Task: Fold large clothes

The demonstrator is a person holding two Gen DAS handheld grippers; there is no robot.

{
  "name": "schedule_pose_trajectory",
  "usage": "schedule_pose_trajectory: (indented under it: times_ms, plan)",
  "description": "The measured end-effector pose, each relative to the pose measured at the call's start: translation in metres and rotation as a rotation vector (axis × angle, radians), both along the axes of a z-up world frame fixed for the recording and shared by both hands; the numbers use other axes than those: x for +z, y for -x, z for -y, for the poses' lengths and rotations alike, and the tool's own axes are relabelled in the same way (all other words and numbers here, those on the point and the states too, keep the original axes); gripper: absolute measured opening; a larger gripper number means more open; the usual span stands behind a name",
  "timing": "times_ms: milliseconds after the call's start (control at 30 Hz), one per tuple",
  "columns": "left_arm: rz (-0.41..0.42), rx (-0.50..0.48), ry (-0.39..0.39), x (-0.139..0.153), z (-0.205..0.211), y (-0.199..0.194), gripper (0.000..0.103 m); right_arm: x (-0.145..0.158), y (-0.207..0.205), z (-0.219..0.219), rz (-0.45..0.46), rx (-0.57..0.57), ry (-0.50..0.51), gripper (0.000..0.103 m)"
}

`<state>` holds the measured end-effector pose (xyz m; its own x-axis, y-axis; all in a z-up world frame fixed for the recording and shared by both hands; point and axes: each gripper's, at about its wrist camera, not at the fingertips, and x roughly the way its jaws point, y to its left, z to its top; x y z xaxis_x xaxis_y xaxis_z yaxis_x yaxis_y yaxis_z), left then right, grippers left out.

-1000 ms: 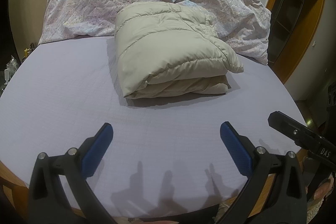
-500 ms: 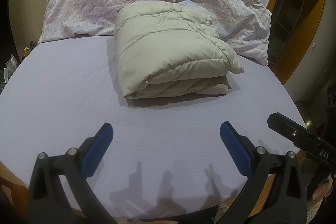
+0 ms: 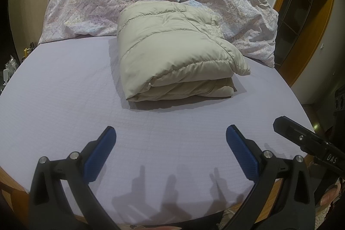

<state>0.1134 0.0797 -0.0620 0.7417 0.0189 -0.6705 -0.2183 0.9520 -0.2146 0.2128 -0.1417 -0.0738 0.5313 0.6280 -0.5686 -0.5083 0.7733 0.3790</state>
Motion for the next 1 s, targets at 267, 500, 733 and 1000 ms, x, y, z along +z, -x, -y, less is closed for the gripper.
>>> schedule_pose_trajectory:
  times_ms: [267, 500, 733, 1000]
  plan:
    - [0.000, -0.001, 0.002, -0.0003, -0.0007, 0.0000, 0.101, -0.0003, 0.0011, -0.0022, -0.001, -0.002, 0.000, 0.097]
    - [0.000, -0.004, 0.002, -0.0008, 0.0001, -0.0014, 0.101, -0.0004, 0.0011, -0.0024, -0.002, -0.004, -0.001, 0.097]
    - [-0.001, -0.002, 0.003, -0.0007, 0.0005, -0.0012, 0.101, -0.0012, 0.0001, -0.0022, -0.003, -0.003, -0.002, 0.097]
    - [-0.001, -0.002, 0.004, -0.0007, 0.0017, -0.0020, 0.101, -0.0016, -0.0001, -0.0024, -0.003, -0.002, -0.003, 0.097]
